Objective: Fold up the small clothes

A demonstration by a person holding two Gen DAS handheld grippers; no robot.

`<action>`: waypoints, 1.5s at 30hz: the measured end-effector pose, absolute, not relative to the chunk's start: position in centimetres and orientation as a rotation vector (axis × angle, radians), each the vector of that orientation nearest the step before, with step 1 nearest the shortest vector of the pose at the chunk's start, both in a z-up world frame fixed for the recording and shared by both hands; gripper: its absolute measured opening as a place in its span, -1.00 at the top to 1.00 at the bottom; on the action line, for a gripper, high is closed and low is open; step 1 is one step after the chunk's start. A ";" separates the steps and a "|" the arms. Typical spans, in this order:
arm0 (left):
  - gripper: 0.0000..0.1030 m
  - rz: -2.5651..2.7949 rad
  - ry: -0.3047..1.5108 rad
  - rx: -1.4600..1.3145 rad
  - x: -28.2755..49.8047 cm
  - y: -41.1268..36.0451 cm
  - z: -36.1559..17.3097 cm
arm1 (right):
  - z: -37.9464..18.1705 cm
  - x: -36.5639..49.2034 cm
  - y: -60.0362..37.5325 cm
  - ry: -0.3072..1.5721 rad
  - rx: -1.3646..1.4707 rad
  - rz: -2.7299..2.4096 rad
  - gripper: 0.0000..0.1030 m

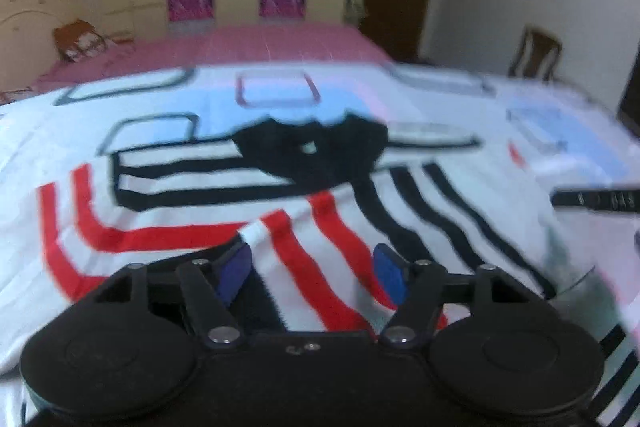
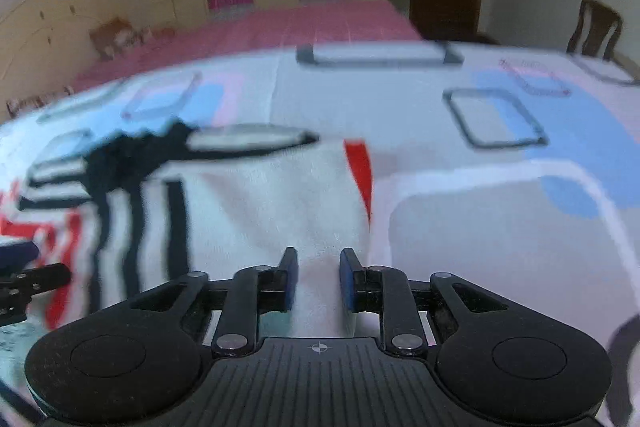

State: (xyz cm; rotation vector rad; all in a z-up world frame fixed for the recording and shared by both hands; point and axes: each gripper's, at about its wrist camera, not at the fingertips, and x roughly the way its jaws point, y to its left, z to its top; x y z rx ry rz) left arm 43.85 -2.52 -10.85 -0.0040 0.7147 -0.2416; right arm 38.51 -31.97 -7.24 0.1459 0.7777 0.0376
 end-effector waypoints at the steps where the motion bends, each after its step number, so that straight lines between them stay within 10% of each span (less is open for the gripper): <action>1: -0.38 -0.225 0.718 -0.012 43.4 -2.3 -10.9 | -7.2 37.8 -31.9 0.783 0.151 0.032 0.56; 4: -0.43 -0.208 0.812 0.019 43.5 -2.1 -13.1 | -10.0 37.0 -31.8 0.879 0.152 0.029 0.54; 6: -0.40 -0.205 0.830 0.022 43.8 -2.3 -12.3 | -10.4 36.9 -31.7 0.884 0.136 -0.016 0.01; 17: -0.41 -0.183 0.827 -0.041 43.4 0.0 -11.8 | -8.8 36.3 -27.5 0.915 0.063 0.054 0.02; 24: -0.90 0.116 0.713 -0.151 39.3 11.1 -9.4 | -6.9 35.6 -25.8 0.882 0.131 0.079 0.02; 28: -0.39 0.344 0.695 -0.353 35.5 22.5 -9.6 | -7.8 35.7 -23.3 0.917 0.155 0.112 0.02; 38: -0.09 0.479 0.515 -0.999 33.2 37.8 -13.1 | -7.4 38.3 -18.3 0.901 0.152 0.122 0.02; 41: 0.89 0.486 0.532 -1.002 34.4 39.0 -14.0 | -7.1 38.9 -18.9 0.900 0.206 0.091 0.02; 45: 0.91 0.442 0.538 -0.889 35.4 37.9 -12.3 | -6.8 39.1 -19.6 0.907 0.220 0.059 0.02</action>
